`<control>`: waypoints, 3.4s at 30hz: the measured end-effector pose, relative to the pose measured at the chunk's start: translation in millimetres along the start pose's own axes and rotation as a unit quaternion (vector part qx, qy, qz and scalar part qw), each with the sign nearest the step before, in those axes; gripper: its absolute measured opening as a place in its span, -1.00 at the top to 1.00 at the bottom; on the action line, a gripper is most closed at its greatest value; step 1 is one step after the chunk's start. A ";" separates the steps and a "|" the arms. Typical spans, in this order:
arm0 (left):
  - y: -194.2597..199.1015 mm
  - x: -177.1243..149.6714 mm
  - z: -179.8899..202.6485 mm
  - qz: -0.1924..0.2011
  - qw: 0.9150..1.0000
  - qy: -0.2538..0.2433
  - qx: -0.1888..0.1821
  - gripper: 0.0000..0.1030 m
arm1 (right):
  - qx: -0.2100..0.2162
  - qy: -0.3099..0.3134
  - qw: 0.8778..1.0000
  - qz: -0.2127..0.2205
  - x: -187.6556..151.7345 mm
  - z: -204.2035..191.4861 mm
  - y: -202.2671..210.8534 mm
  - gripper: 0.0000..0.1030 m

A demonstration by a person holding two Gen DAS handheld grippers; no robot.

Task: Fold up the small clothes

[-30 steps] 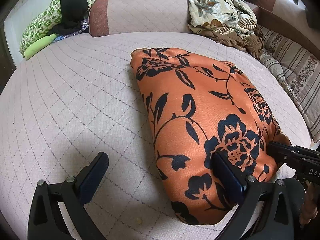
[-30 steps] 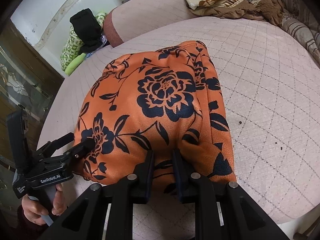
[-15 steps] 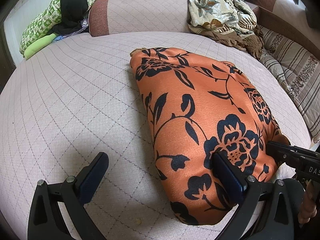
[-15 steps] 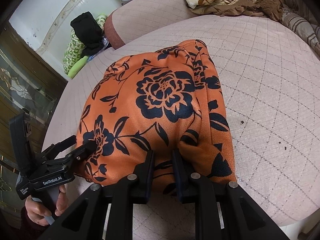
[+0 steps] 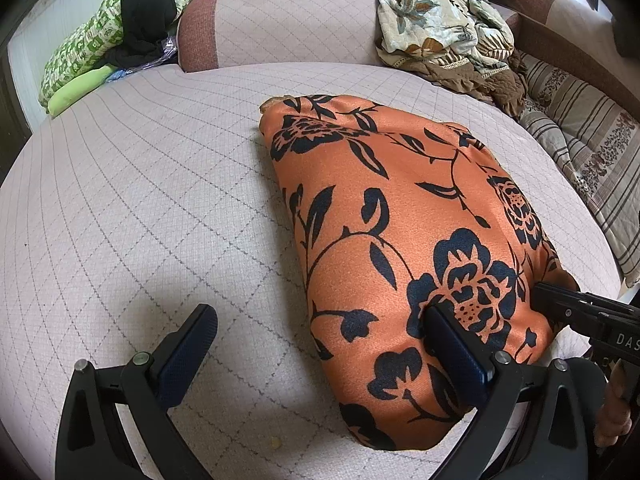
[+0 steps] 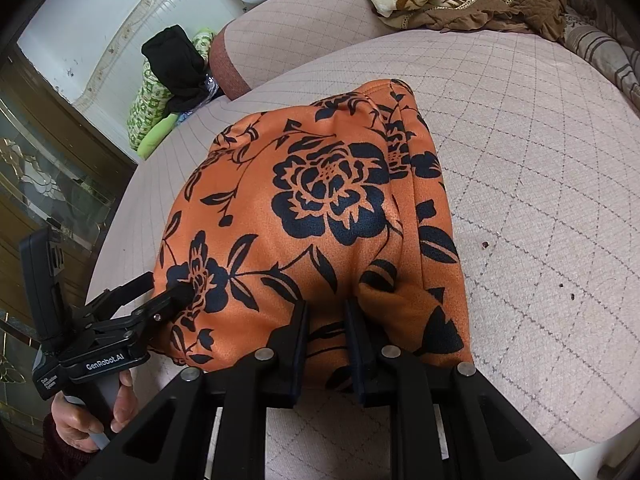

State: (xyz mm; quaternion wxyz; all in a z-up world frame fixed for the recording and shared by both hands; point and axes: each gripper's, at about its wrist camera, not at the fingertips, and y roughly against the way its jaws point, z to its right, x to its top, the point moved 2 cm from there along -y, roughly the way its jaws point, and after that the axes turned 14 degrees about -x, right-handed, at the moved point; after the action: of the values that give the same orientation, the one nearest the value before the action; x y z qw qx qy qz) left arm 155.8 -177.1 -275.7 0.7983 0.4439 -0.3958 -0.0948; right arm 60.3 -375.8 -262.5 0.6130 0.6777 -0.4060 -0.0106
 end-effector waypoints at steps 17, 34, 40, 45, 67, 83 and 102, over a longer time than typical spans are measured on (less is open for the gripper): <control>6.8 8.5 8.7 0.014 1.000 -0.010 -0.013 -1.00 | 0.008 -0.008 1.000 0.005 -1.8 1.5 -1.2 0.56; 1.4 24.6 -16.6 0.001 0.999 0.048 -0.025 -1.00 | -0.021 0.016 0.999 -0.027 67.9 -42.3 39.1 0.54; 6.7 27.1 -12.5 0.007 0.999 0.033 -0.018 -1.00 | -0.051 -0.007 0.999 -0.006 114.7 -54.0 -2.9 0.54; 4.4 27.9 -14.5 0.000 0.999 0.026 -0.019 -1.00 | -0.059 -0.056 0.995 -0.064 116.6 -33.1 -73.3 0.56; -13.7 30.2 -10.9 -0.034 0.997 0.035 -0.056 -1.00 | -0.073 0.034 0.992 -0.096 172.9 -55.2 -106.6 0.49; -13.2 28.9 -21.2 -0.017 0.998 0.048 -0.043 -1.00 | -0.017 0.111 0.986 -0.121 166.0 -143.1 -147.4 0.42; 19.4 29.3 -32.2 0.033 0.999 0.033 0.020 -1.00 | 0.004 0.028 0.999 -0.030 107.4 -45.5 -21.3 -0.14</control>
State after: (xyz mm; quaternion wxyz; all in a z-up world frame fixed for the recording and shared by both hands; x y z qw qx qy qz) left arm 194.5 -160.0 -253.8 0.8045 0.4491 -0.3860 -0.0456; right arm 167.0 -400.6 -217.1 0.6209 0.6918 -0.3685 -0.0084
